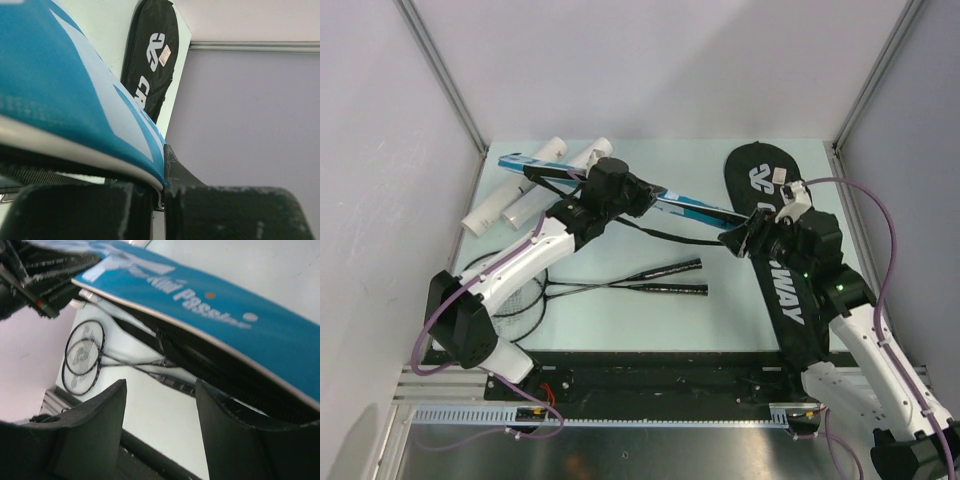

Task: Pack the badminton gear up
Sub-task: Zip the racket bag at the center of the board.

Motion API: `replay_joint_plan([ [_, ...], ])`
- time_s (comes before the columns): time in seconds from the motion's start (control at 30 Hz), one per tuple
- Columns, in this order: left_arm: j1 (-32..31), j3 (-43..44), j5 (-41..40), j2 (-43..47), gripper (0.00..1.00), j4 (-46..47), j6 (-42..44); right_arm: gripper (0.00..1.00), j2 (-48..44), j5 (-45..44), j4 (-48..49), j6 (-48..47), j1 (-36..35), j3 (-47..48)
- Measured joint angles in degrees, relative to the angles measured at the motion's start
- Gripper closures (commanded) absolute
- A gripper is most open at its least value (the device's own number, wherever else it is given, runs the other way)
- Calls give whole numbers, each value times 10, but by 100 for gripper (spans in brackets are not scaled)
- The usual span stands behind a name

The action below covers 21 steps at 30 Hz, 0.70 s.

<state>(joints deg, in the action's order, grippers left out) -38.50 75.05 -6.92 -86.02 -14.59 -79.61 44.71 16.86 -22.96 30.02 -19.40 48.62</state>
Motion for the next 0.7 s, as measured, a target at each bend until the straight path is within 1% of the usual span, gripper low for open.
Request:
replay_joint_plan([
  [0.17,0,0,1,0,100,-14,-14,46,39,-58,50,13,-27,1],
  [0.3,0,0,-1,0,100,-24,-21,51,66,-101,70,15,-52,1],
  [0.33,0,0,-2,1,100,-26,-24,54,70,-116,75,15,-59,1],
  [0.43,-2,0,-3,2,100,-28,-30,58,76,-164,87,15,-81,1],
  [0.57,-5,0,-5,5,100,-28,-34,60,82,-204,107,14,-95,1],
  [0.7,-9,0,-12,6,100,-28,-39,64,95,-231,126,15,-99,1],
])
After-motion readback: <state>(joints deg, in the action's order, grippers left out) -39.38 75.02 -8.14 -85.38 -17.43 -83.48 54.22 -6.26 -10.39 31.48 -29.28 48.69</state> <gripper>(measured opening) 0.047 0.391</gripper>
